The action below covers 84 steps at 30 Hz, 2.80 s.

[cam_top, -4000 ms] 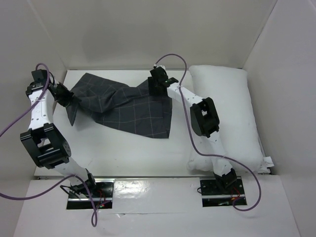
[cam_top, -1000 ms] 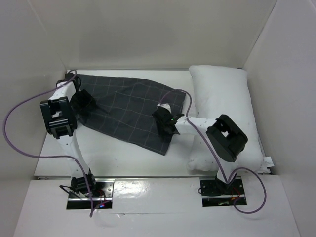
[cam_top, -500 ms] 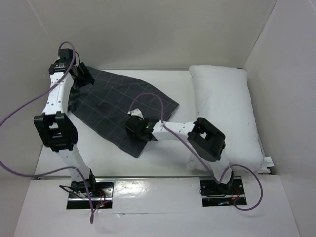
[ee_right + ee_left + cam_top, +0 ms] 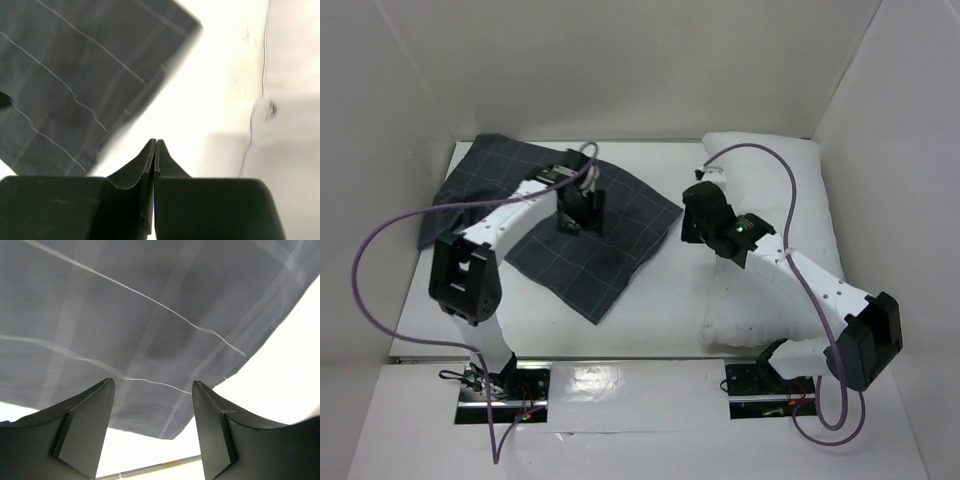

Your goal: Put the pillow into the pillowcase

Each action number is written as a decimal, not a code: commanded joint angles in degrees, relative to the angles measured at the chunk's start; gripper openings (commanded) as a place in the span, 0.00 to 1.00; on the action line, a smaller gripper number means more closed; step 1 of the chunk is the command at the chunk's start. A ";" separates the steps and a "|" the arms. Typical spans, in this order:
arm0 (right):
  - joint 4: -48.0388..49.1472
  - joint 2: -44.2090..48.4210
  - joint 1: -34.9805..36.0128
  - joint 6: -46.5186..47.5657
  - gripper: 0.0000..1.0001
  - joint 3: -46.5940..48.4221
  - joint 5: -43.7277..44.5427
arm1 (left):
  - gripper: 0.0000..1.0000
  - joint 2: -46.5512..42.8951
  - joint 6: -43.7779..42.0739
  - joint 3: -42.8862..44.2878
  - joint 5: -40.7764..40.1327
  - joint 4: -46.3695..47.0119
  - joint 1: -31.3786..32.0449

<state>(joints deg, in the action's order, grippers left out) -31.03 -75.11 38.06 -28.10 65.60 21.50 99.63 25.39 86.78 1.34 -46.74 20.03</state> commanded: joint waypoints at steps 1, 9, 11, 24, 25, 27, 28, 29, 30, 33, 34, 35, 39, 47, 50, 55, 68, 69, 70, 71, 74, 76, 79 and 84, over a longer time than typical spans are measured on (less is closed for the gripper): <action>-1.34 2.33 -2.11 -3.62 0.00 -4.86 -6.63 | 0.76 3.36 -0.95 -0.30 -1.34 1.30 6.58; 2.11 -1.00 -2.64 -5.30 0.13 -8.04 -12.62 | 0.81 9.34 2.04 -0.91 2.25 5.68 15.56; 3.60 -1.00 -4.31 -5.30 0.31 -9.18 -14.28 | 0.81 11.63 2.04 -0.39 3.74 5.70 15.56; 5.45 0.06 -7.92 -4.77 0.41 -11.90 -17.63 | 0.38 13.31 3.79 0.76 1.91 6.22 16.79; 5.45 0.05 -7.92 -4.77 0.40 -11.38 -17.63 | 0.35 12.70 3.79 0.76 2.69 6.22 16.79; 5.45 -0.56 -7.92 -4.77 0.39 -11.38 -17.63 | 0.21 11.55 3.79 0.76 4.36 6.75 16.79; 5.97 -0.56 -7.92 -4.77 0.37 -11.38 -18.33 | 0.16 10.85 3.27 0.76 4.89 7.36 16.79; 6.50 -0.56 -7.92 -4.77 0.36 -11.90 -19.12 | 0.08 10.84 3.27 1.37 4.90 7.37 16.79; 7.64 -0.56 -7.92 -4.77 0.36 -11.90 -20.60 | 0.01 10.84 3.27 1.89 4.90 6.32 16.79; 8.96 -1.70 -7.92 -4.77 0.36 -12.43 -22.37 | 0.00 11.37 3.27 4.18 4.37 3.07 16.79; 8.97 -1.70 -7.92 -5.30 0.36 -12.43 -22.38 | 0.00 11.37 2.74 4.18 4.37 2.54 16.79; 9.57 -1.71 -7.92 -5.30 0.36 -12.43 -23.07 | 0.00 10.67 2.74 4.79 4.37 1.84 16.79; 10.90 -2.23 -7.92 -5.83 0.39 -12.96 -24.13 | 0.00 7.51 2.12 6.20 2.97 -0.19 16.79; 15.12 -4.95 -7.92 -7.15 0.41 -12.17 -24.23 | 0.00 3.56 2.83 10.16 2.61 -2.57 15.04; 15.12 -8.72 -8.70 -5.04 0.25 -8.57 -21.67 | 0.00 3.02 2.83 11.56 2.61 -3.09 13.11; 16.95 -19.17 -8.71 -3.10 0.02 -2.33 -22.73 | 0.00 2.49 2.83 13.49 6.38 -3.09 10.03; 13.98 -40.03 -10.99 -4.52 0.00 25.71 -23.08 | 0.00 -0.93 1.77 17.02 8.05 -7.05 7.13; 13.98 -40.03 -10.99 -4.51 0.02 25.02 -23.08 | 0.00 -1.63 1.77 17.02 8.58 -7.05 6.43; 13.98 -39.24 -10.99 -4.51 0.07 23.71 -23.08 | 0.00 -1.64 1.25 17.02 9.37 -7.05 6.42; 15.11 -37.06 -10.99 -5.55 0.13 19.86 -23.08 | 0.00 -1.64 1.24 17.02 9.38 -7.05 5.90; 20.03 -32.49 -10.99 -6.79 0.43 11.51 -25.88 | 0.00 -1.64 1.24 17.02 9.91 -7.05 5.28; 21.45 -31.15 -10.12 -6.27 0.52 9.38 -27.65 | 0.00 -1.64 0.72 17.02 9.91 -7.57 4.67; 19.78 -31.15 -8.44 -4.95 0.53 8.66 -24.23 | 0.00 -1.11 0.72 18.33 10.61 -8.18 3.52; 17.50 -34.40 -6.96 -4.42 0.52 9.37 -23.97 | 0.00 -1.11 -0.42 20.44 12.98 -8.19 1.24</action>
<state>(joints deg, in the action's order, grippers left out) -13.17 -109.65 29.91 -33.36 74.06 -3.68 99.72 26.83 104.20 11.90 -54.65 22.41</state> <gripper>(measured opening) 0.511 0.023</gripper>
